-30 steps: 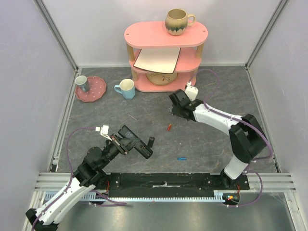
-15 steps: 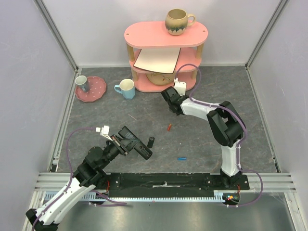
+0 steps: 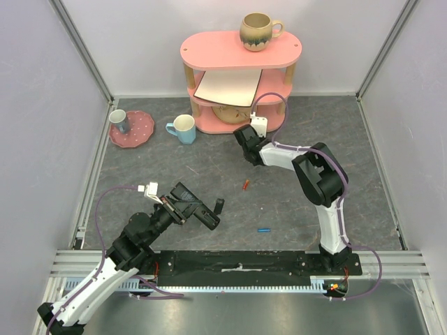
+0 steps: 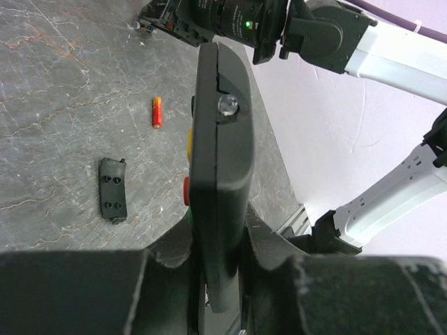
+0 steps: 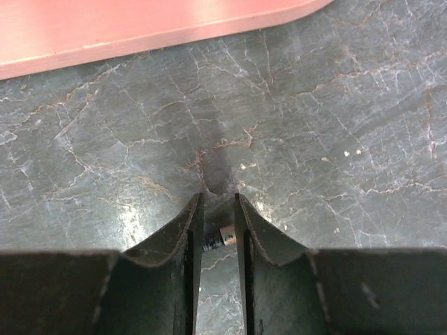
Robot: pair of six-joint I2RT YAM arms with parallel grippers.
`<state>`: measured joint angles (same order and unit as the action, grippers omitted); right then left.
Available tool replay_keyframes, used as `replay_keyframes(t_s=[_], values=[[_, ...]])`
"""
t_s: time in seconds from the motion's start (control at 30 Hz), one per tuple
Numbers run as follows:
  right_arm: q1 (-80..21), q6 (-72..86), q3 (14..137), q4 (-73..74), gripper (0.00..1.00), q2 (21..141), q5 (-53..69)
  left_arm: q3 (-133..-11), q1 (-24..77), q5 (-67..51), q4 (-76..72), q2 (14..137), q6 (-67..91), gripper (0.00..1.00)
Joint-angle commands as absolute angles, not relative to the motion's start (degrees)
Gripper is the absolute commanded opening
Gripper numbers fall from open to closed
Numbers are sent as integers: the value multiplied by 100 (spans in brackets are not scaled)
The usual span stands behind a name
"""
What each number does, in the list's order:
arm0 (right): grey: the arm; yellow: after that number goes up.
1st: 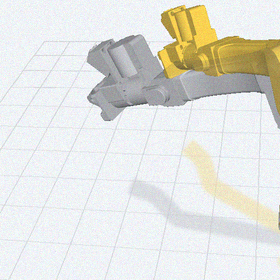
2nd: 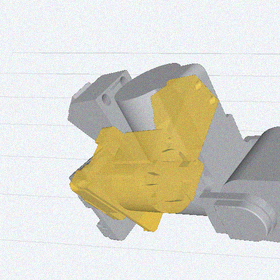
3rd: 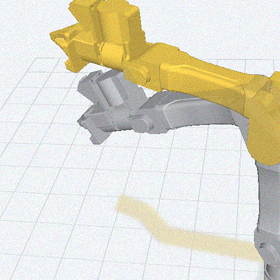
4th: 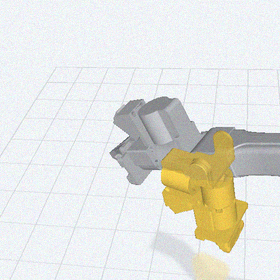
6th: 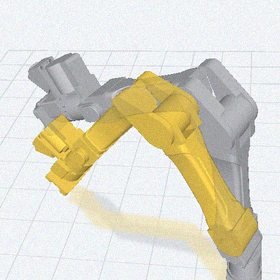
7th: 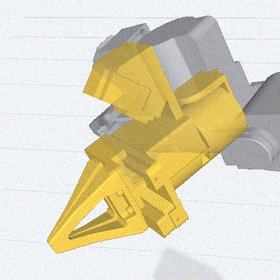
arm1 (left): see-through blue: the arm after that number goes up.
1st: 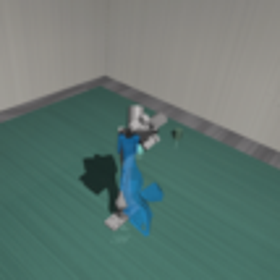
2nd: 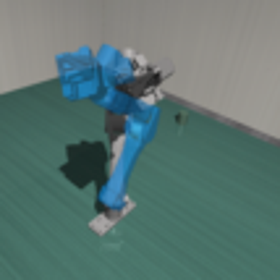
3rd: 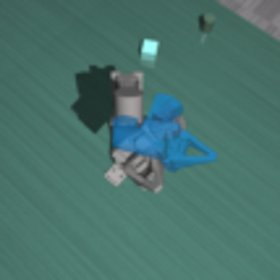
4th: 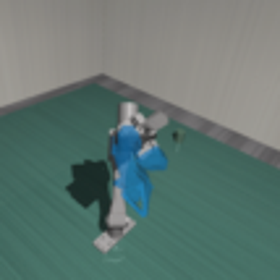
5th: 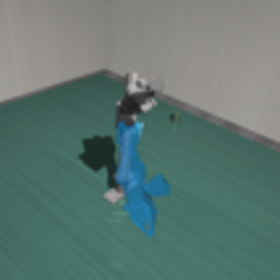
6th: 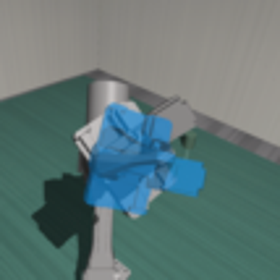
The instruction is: Load the batteries into the remote control
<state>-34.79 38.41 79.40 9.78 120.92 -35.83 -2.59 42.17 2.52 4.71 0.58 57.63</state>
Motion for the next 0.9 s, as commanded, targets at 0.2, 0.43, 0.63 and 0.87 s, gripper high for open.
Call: replay_keyframes(t_s=[0.2, 0.43, 0.63, 0.87], values=[[-3700, 4104, 6540, 791, 29, 11453, -3428, 299, 4219, 246, 246, -35, 5906, 2], [-3718, 4245, 6020, 668, 32, 10996, -3393, 343, 4210, 193, 246, -105, 5959, 2], [-3718, 5070, 6345, 1019, 65, 10644, -3139, 290, 4219, 176, 316, -105, 5959, 2], [-4358, 5344, 7056, 1449, 78, 10617, -2778, 264, 4219, 193, 325, -132, 5977, 2]])
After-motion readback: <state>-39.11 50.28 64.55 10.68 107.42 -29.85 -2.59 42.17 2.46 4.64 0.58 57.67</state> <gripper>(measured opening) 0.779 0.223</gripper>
